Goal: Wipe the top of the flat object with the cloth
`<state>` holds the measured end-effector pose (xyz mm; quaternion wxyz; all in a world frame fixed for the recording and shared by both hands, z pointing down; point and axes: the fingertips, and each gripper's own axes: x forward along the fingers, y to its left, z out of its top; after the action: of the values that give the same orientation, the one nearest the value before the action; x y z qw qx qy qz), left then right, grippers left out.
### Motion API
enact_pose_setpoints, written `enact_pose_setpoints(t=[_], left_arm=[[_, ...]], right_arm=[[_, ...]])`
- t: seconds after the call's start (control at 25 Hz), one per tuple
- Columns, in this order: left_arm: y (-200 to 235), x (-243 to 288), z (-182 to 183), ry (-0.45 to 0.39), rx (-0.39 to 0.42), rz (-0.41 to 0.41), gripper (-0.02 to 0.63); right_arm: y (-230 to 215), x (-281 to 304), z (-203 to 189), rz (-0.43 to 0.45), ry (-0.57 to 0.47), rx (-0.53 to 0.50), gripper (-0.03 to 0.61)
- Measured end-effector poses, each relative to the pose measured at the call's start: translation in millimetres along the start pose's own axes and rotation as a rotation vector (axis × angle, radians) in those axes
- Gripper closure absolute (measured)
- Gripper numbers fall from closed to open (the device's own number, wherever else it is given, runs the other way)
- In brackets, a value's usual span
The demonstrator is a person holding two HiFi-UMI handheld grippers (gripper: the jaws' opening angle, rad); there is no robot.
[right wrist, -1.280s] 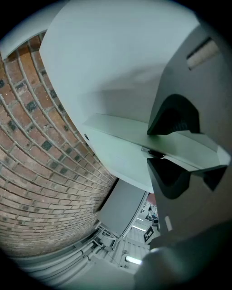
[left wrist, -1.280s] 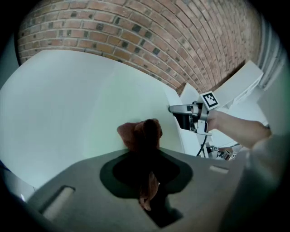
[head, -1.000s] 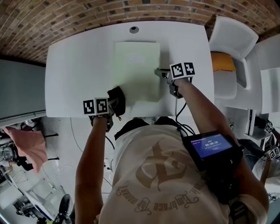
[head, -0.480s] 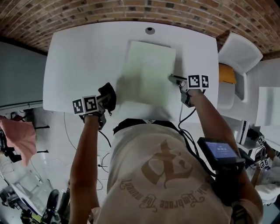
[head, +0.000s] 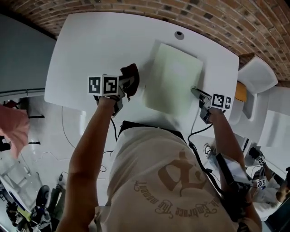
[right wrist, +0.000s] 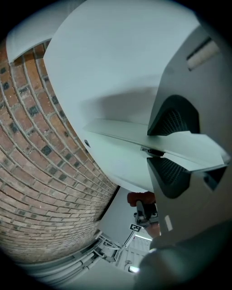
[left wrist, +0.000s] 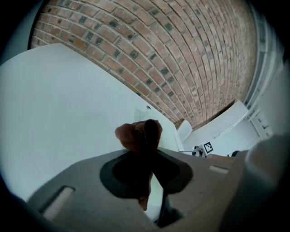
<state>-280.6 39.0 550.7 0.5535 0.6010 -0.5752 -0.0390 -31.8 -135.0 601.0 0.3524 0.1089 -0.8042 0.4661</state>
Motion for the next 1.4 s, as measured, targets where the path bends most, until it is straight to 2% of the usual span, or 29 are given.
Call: enact_pose_setpoints(t=[0.28,0.52,0.64,0.8,0.96,1.2,1.4], left_arm=[[3.2,42.2,70.6,0.005,0.090,-0.030,0.540],[9.3,84.2,131.5,-0.026,0.253,-0.014,0.540],[8.4,108.4,147.3,-0.009,0.301,-0.023,0.540],[-4.5,142.6,155.5,0.036,0.324,-0.088,0.540],[-4.8,161.1,151.0,0.075,0.302,-0.085,0.540],[-6.4,155.2,138.7,0.102,0.254,-0.121,0.541],[-2.7,147.0,112.6,0.150,0.233,-0.134,0.541]], right_arm=[[3.9,1.3,-1.3,-0.043,0.006,0.030,0.419],[6.3,4.6,1.3,-0.061,0.013,0.029,0.419],[5.0,5.1,1.9,-0.067,0.011,0.038,0.420],[3.8,4.3,3.8,-0.068,-0.005,0.058,0.422],[3.8,4.2,2.7,-0.069,-0.003,0.064,0.422],[4.0,3.1,1.9,-0.069,-0.013,0.069,0.422],[2.4,3.1,3.1,-0.075,-0.020,0.062,0.422]])
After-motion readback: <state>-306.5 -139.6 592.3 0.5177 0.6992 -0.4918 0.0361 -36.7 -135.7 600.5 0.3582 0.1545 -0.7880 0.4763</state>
